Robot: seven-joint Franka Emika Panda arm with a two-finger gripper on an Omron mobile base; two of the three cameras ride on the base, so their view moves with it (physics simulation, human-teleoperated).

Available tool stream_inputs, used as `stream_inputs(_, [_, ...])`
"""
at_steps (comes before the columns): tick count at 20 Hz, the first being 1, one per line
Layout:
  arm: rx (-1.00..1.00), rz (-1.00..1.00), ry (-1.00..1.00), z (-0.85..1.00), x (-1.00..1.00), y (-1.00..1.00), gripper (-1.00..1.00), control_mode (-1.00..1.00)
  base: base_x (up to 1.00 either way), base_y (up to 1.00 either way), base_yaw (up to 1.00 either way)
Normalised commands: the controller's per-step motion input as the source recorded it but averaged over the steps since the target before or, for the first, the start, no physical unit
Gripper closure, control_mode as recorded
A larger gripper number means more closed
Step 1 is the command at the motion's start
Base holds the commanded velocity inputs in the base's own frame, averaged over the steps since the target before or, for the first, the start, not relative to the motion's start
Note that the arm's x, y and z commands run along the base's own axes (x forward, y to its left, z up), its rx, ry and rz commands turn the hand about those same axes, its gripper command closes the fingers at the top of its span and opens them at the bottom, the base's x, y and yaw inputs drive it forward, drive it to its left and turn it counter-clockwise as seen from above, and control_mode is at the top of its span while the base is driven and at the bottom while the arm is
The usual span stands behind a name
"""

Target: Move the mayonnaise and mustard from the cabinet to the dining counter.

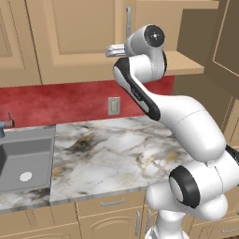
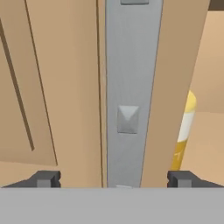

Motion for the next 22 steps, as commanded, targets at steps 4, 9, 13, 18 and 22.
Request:
stream_inputs(4, [0.00, 0.00, 0.01, 0.00, 0.03, 0.00, 1.00, -1.00, 0.00, 0.00, 0.00])
stream_inputs(9, [0.00, 0.00, 0.00, 0.00, -0.01, 0.00, 1.00, -1.00, 0.00, 0.00, 0.00])
stream_inputs(13, [0.00, 0.00, 0.00, 0.00, -0.32, 0.00, 1.00, -1.00, 0.00, 0.00, 0.00])
stream_inputs(18, [0.00, 0.00, -0.05, 0.00, -0.99, 0.00, 1.00, -1.00, 0.00, 0.00, 0.00])
stream_inputs(22, [0.00, 0.00, -0.15, 0.00, -1.00, 0.00, 1.00, -1.00, 0.00, 0.00, 0.00])
